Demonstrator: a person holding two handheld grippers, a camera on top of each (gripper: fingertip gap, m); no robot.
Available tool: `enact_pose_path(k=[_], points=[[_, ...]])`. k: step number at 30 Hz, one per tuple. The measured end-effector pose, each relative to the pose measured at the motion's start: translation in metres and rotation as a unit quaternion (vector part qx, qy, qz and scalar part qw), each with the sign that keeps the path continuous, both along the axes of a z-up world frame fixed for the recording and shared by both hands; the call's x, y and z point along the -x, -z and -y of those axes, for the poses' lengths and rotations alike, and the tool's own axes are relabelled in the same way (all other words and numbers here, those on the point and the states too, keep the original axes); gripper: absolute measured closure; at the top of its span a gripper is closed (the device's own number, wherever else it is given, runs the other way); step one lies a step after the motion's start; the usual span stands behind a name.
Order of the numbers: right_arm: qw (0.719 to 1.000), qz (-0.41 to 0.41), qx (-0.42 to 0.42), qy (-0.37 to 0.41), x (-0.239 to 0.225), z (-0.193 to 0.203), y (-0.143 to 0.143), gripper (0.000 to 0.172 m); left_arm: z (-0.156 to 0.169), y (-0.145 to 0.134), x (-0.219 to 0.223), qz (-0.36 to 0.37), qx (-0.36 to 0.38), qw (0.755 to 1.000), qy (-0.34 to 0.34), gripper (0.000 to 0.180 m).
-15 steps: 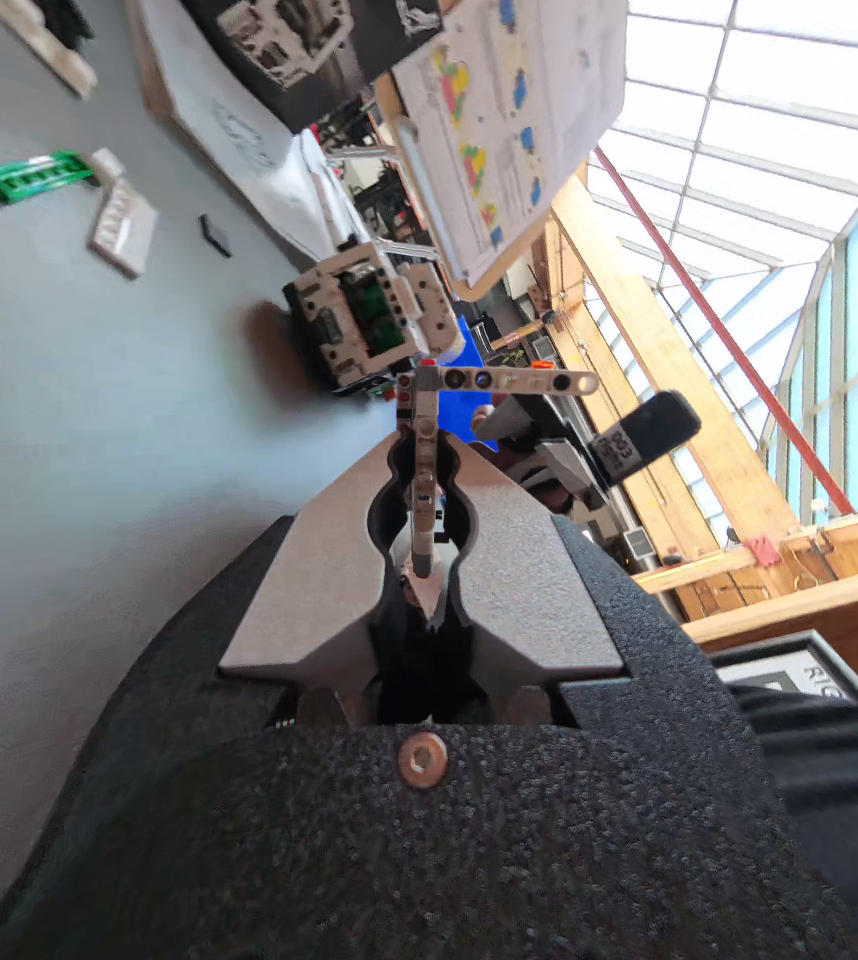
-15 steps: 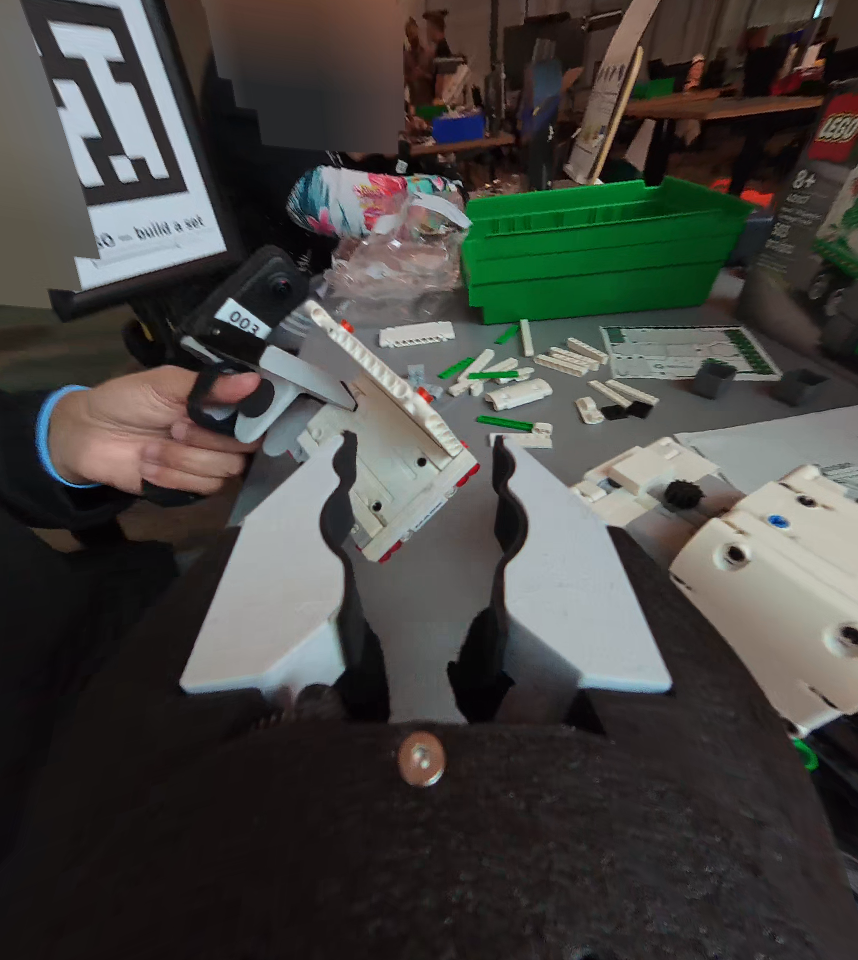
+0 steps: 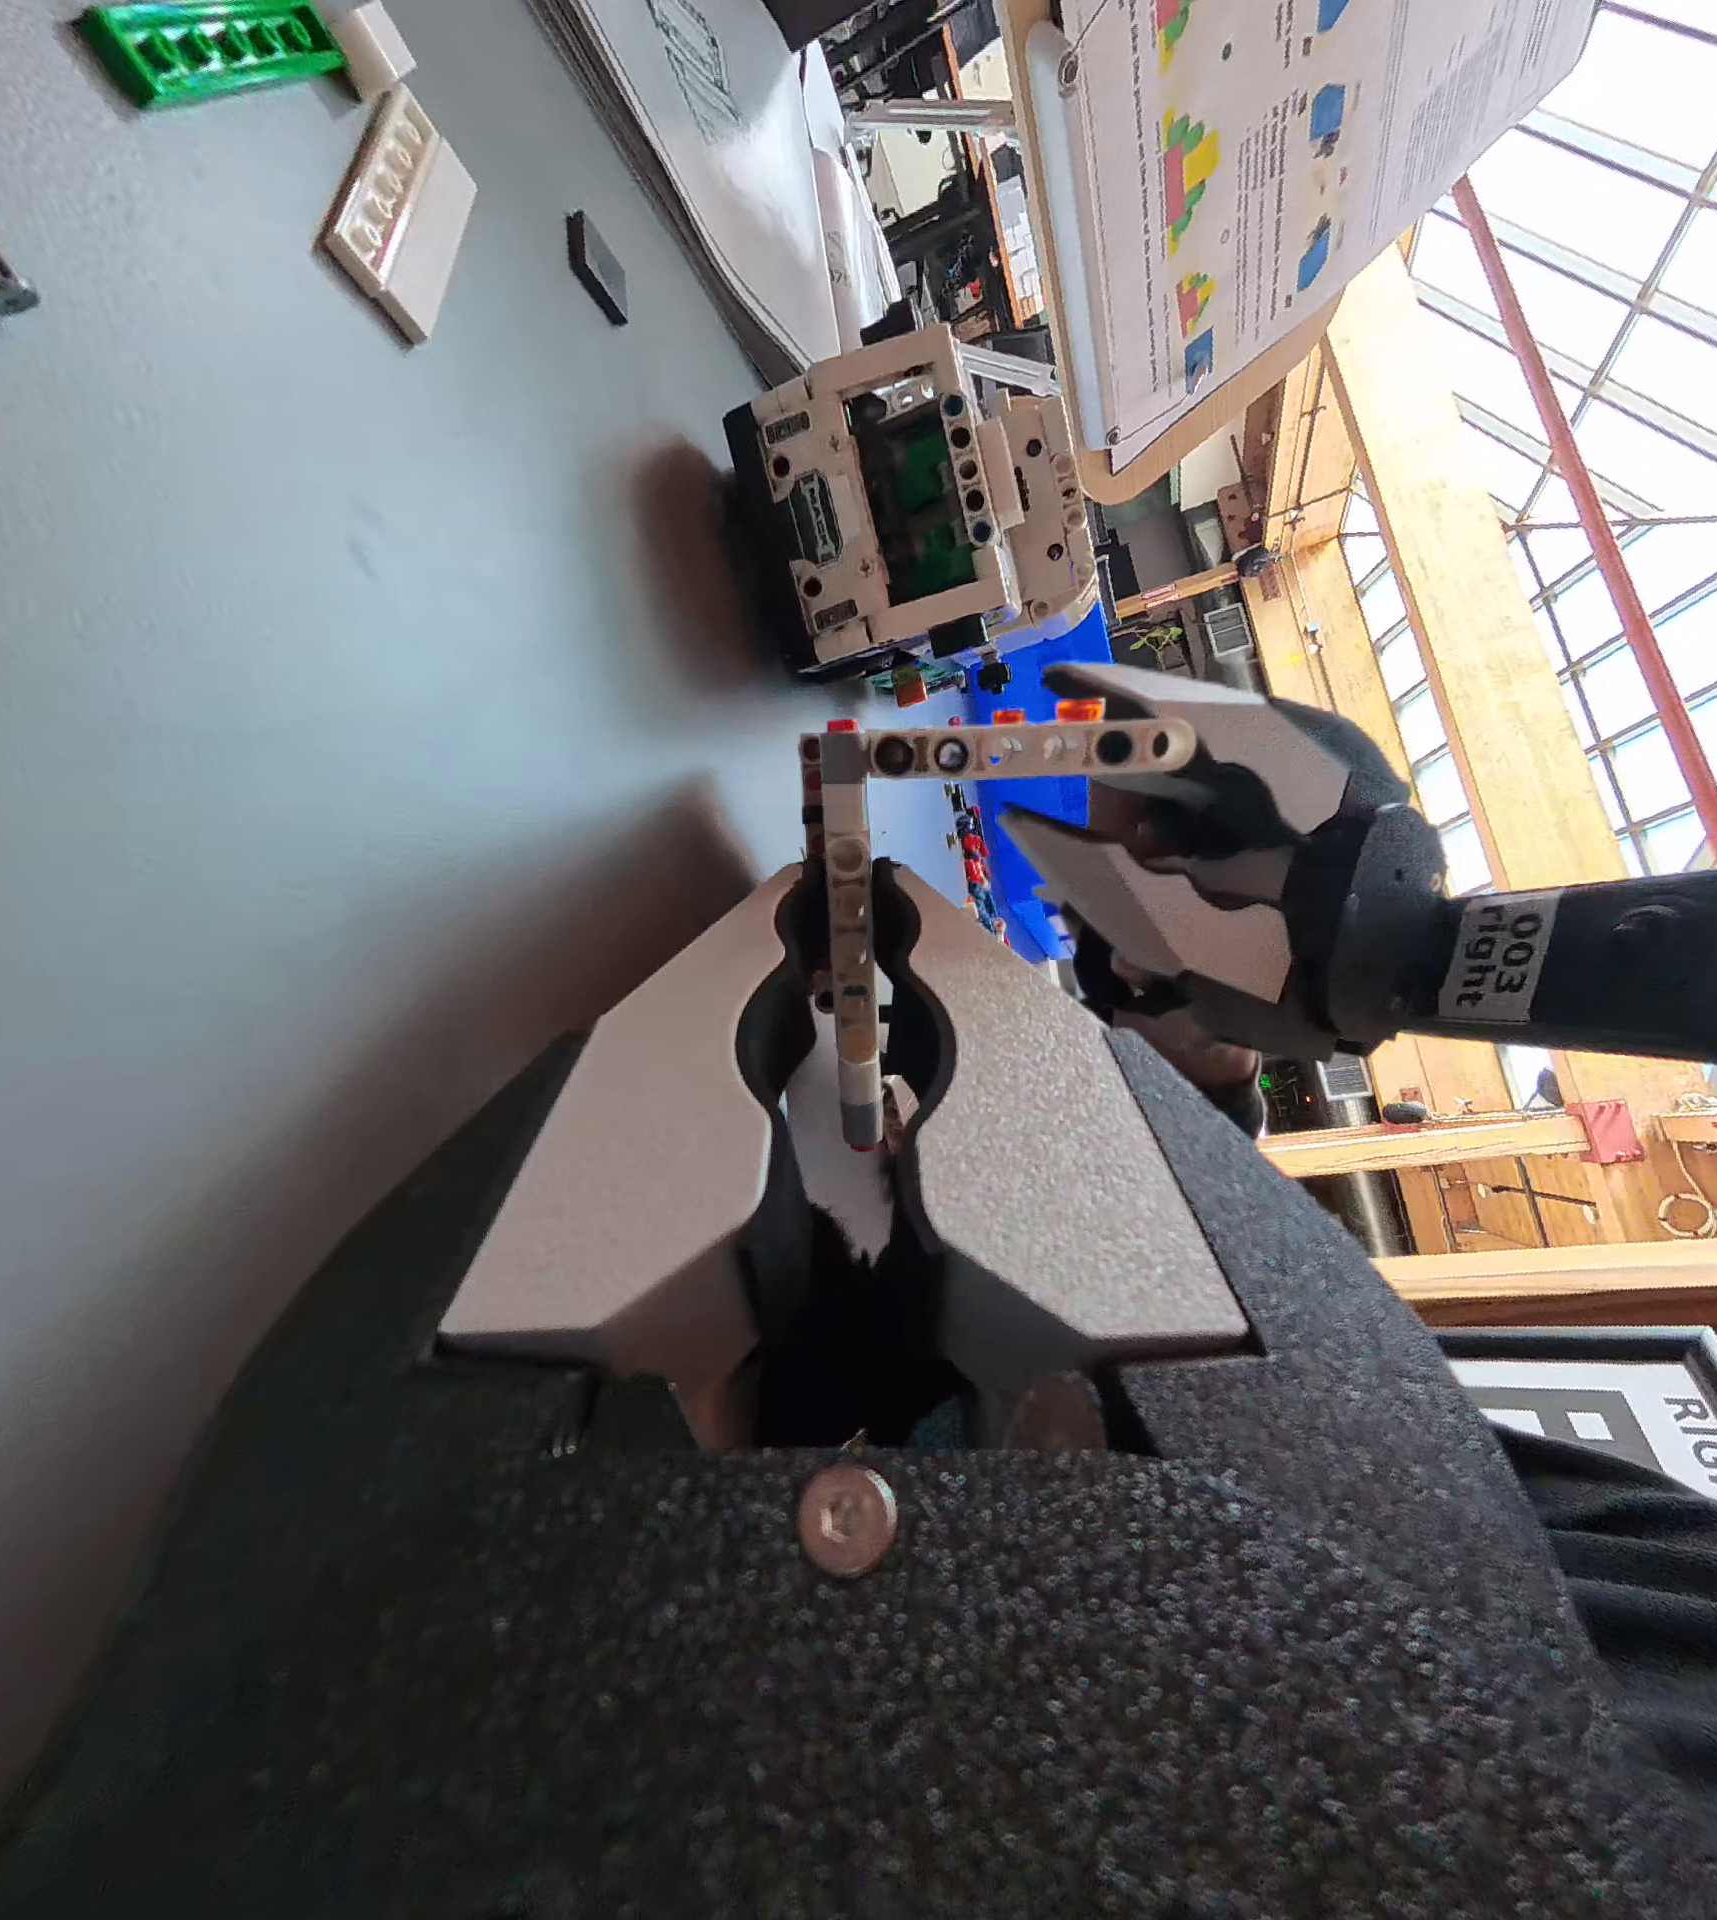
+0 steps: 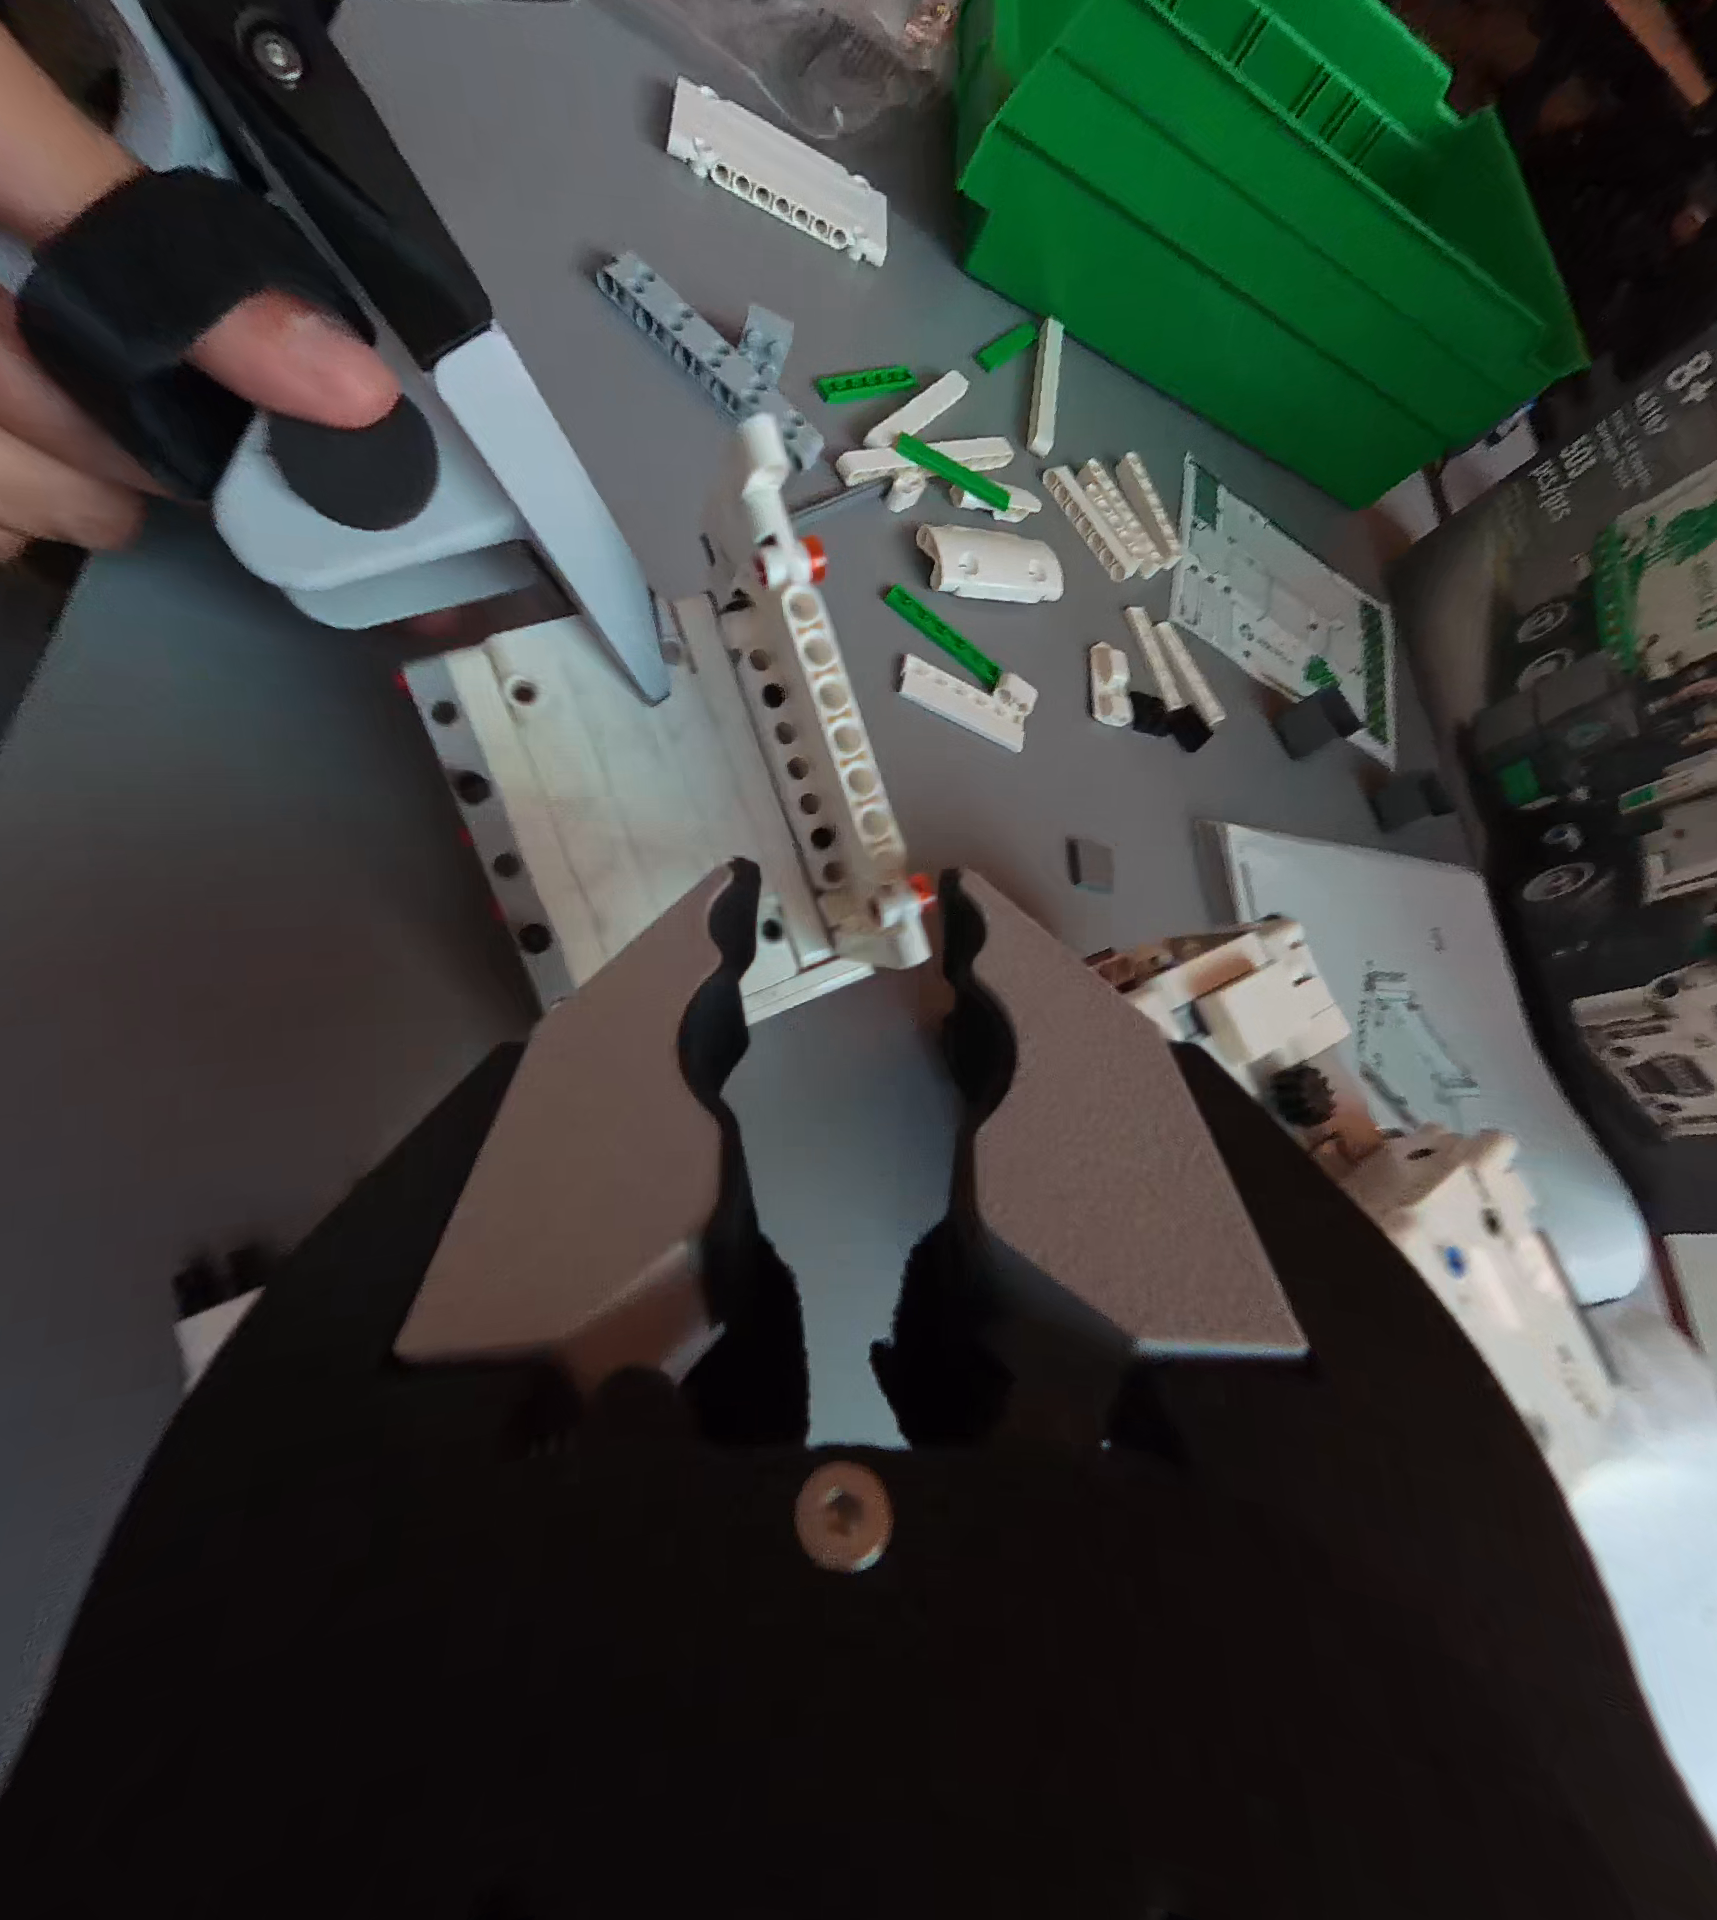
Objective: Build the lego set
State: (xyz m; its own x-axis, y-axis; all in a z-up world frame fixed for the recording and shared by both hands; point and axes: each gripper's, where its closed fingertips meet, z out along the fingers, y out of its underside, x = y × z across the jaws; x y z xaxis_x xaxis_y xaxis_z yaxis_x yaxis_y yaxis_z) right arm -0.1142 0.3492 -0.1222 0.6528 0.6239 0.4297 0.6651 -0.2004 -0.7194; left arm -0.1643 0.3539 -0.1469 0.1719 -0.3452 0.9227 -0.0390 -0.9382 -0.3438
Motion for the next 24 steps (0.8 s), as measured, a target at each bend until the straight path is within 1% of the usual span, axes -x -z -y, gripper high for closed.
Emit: enact_pose_path(k=[1, 3, 5, 8, 9, 12, 15, 17, 18, 20, 21, 22, 23, 24], points=[[1.000, 0.017, -0.012, -0.004, 0.000, -0.006, -0.006, 0.142, 0.001, 0.000, 0.000, 0.001, 0.001, 1.000, 0.003, 0.174], [0.999, 0.026, 0.008, -0.022, 0.004, -0.011, -0.011, 0.144, 0.002, 0.002, 0.002, 0.003, 0.001, 1.000, 0.008, 0.174], [0.995, 0.048, 0.065, -0.054, 0.009, -0.010, -0.002, 0.152, 0.004, 0.001, 0.003, 0.006, -0.005, 1.000, 0.014, 0.174], [0.986, 0.080, 0.106, -0.097, 0.018, -0.011, 0.005, 0.164, 0.006, 0.002, 0.006, -0.003, -0.029, 0.999, 0.030, 0.173], [0.983, 0.096, 0.116, -0.104, 0.018, -0.013, 0.006, 0.164, 0.006, 0.001, 0.008, -0.006, -0.042, 0.998, 0.038, 0.172], [0.970, 0.141, 0.161, -0.113, 0.014, -0.020, 0.010, 0.165, 0.000, -0.003, 0.021, -0.023, -0.115, 0.992, 0.047, 0.154], [0.953, 0.202, 0.202, -0.105, 0.002, -0.034, 0.017, 0.166, -0.007, -0.013, 0.039, -0.040, -0.219, 0.974, 0.042, 0.149], [0.938, 0.230, 0.236, -0.108, -0.003, -0.040, 0.022, 0.165, -0.006, -0.020, 0.045, -0.044, -0.296, 0.952, 0.064, 0.149], [0.931, 0.235, 0.254, -0.115, -0.002, -0.041, 0.023, 0.166, -0.006, -0.020, 0.047, -0.057, -0.340, 0.935, 0.083, 0.148], [0.920, 0.251, 0.271, -0.133, 0.000, -0.044, 0.025, 0.166, -0.019, -0.013, 0.048, -0.114, -0.436, 0.886, 0.107, 0.147], [0.912, 0.262, 0.279, -0.146, 0.000, -0.044, 0.025, 0.166, -0.031, -0.013, 0.047, -0.137, -0.481, 0.859, 0.105, 0.141], [0.906, 0.271, 0.285, -0.158, 0.000, -0.044, 0.026, 0.166, -0.037, -0.014, 0.042, -0.143, -0.516, 0.837, 0.113, 0.140], [0.900, 0.273, 0.290, -0.176, 0.003, -0.044, 0.027, 0.166, -0.040, -0.013, 0.036, -0.146, -0.533, 0.823, 0.132, 0.140], [0.896, 0.270, 0.294, -0.193, 0.006, -0.043, 0.028, 0.166, -0.039, -0.008, 0.030, -0.147, -0.532, 0.819, 0.159, 0.140]])
